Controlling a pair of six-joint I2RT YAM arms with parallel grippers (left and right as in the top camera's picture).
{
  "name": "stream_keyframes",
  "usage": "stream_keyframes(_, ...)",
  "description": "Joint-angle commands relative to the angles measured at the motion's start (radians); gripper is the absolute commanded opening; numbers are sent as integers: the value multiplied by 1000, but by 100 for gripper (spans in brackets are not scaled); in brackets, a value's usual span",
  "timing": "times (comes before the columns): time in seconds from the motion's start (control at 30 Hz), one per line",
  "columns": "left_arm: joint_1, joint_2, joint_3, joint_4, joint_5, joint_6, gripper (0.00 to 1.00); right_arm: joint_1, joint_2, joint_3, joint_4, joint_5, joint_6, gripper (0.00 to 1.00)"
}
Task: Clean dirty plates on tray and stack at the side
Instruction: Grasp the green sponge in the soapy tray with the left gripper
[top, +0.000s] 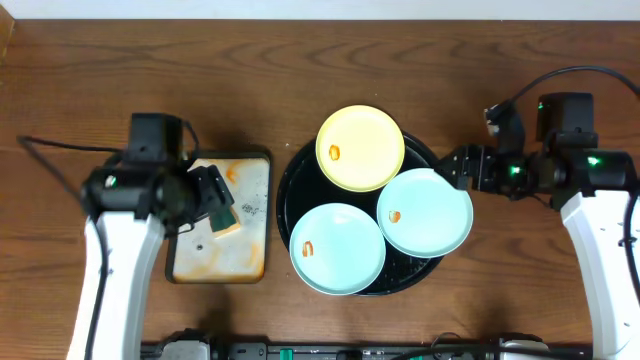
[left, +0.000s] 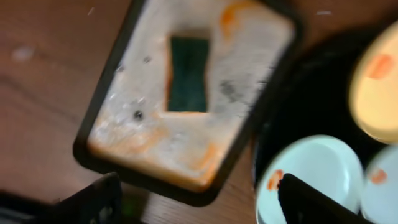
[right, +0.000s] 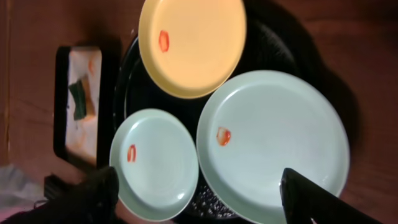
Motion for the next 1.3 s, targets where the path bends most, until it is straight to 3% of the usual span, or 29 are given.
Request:
stream_keyframes(0.0,-2,100,-27,11,-88,-93,72,45,-8,18,-18,10,-33,77)
stream_keyframes(0.1,0,197,-28,42,-95,-93,53,76,-8,18,-29,26,-43,74)
stream_keyframes(0.2,0,293,-28,69,-127,-93,47,103,-8,18,-27,30,-47,74)
stream_keyframes(0.4,-1,447,-28,103,-128,-66,46,138,-8,18,-24,30,-47,77)
stream_keyframes(0.43,-1,485,-30,117,-129,-53,53,141,-8,18,-25,30,-46,77)
stream_keyframes(0.57,-1,543,-47,185,-128,-29,53,141,-8,18,-26,30,-46,77)
stream_keyframes(0.63,-1,560,-68,240,-125,-10,45,141,-8,18,-28,30,-46,77)
stream_keyframes(0.7,-1,564,-105,319,-109,57,25,141,-8,18,-29,30,-46,77)
stream_keyframes(0.87,-1,564,-177,439,-108,110,8,141,-8,18,-29,30,-42,75)
stream_keyframes(1.03,-1,549,-146,422,37,206,7,141,-8,18,-33,29,-42,73)
stream_keyframes(1.17,-1,486,-61,331,65,223,8,141,-8,18,-32,29,-42,72)
stream_keyframes(1.23,-1,438,-28,294,72,222,14,141,-8,18,-32,29,-42,73)
stream_keyframes(1.27,-1,401,-19,280,72,222,23,141,-8,18,-32,29,-42,72)
